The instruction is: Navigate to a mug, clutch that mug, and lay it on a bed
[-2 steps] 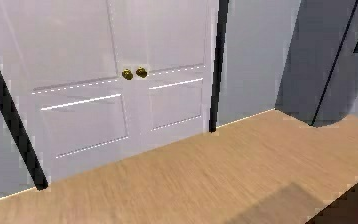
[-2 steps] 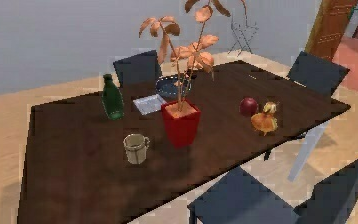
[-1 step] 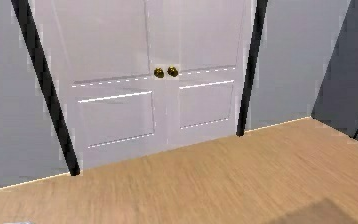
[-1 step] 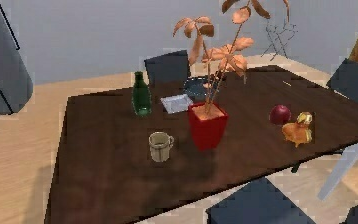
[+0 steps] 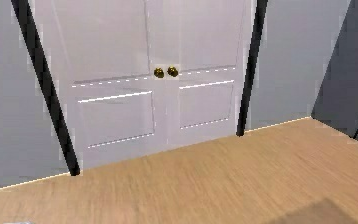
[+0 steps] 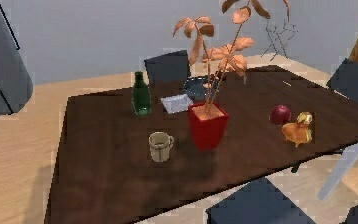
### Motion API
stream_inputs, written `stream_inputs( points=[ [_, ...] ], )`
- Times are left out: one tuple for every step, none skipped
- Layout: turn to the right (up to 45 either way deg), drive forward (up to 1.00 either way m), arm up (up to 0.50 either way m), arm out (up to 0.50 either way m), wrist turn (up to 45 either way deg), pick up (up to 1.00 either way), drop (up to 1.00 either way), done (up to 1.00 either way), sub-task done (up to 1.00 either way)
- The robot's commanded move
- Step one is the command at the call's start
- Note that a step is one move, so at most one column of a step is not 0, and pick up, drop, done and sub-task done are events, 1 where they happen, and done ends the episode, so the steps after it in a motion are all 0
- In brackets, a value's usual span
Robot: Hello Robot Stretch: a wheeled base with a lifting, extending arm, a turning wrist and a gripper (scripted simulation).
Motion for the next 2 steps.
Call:
stream_inputs(
  points=[
    [0.0, 0.0, 0.36, 0.0, 0.0, 0.0, 0.0, 0.0, 0.0],
    [0.0, 0.0, 0.0, 0.32, 0.0, 0.0, 0.0, 0.0, 0.0]
  ],
)
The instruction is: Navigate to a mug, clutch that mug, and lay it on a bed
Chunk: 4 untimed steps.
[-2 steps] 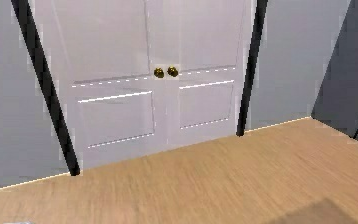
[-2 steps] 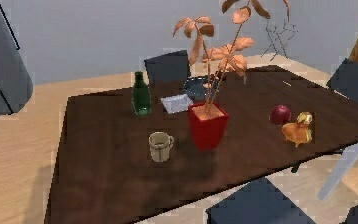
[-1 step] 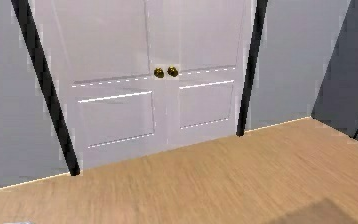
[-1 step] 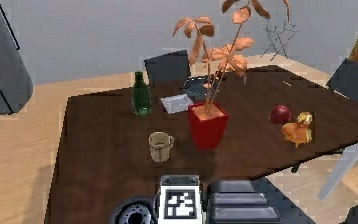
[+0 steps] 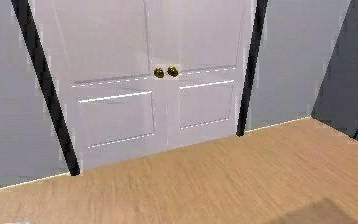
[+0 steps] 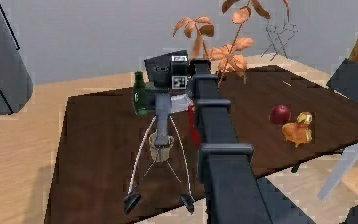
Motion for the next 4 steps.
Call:
stream_inputs(
  points=[
    [0.0, 0.0, 0.0, 0.0, 45.0, 0.0, 0.0, 0.0, 0.0],
    [0.0, 0.0, 0.0, 0.0, 45.0, 0.0, 0.0, 0.0, 0.0],
    [0.0, 0.0, 0.0, 0.0, 45.0, 0.0, 0.0, 0.0, 0.0],
    [0.0, 0.0, 0.0, 0.0, 30.0, 0.0, 0.0, 0.0, 0.0]
  ],
)
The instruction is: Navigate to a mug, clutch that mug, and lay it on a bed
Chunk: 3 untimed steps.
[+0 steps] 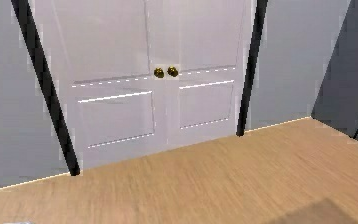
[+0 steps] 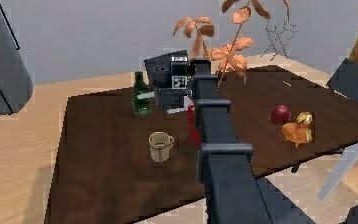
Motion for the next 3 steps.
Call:
stream_inputs(
  points=[
    [0.0, 0.0, -0.3, 0.0, 0.0, 0.0, 0.0, 0.0, 0.0],
    [0.0, 0.0, 0.0, 0.0, 0.0, 1.0, 0.0, 0.0, 0.0],
    [0.0, 0.0, 0.1, 0.0, 0.0, 0.0, 0.0, 0.0, 0.0]
  ],
)
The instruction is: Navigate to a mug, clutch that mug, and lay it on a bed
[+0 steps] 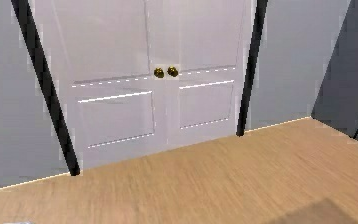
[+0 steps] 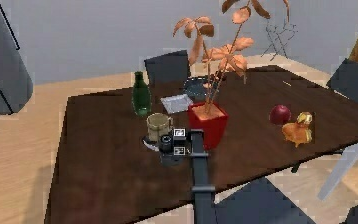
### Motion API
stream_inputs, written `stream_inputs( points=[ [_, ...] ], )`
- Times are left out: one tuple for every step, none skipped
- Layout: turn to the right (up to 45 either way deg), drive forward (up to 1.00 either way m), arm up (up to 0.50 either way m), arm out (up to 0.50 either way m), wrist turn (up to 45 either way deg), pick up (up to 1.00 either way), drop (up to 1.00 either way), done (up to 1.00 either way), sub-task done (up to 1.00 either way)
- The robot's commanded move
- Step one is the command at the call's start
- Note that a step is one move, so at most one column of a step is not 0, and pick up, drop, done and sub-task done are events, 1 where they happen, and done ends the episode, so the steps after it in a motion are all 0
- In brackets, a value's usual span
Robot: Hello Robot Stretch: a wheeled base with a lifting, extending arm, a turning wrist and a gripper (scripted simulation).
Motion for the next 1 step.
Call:
stream_inputs(
  points=[
    [0.0, 0.0, 0.22, 0.0, 0.0, 0.0, 0.0, 0.0, 0.0]
  ],
)
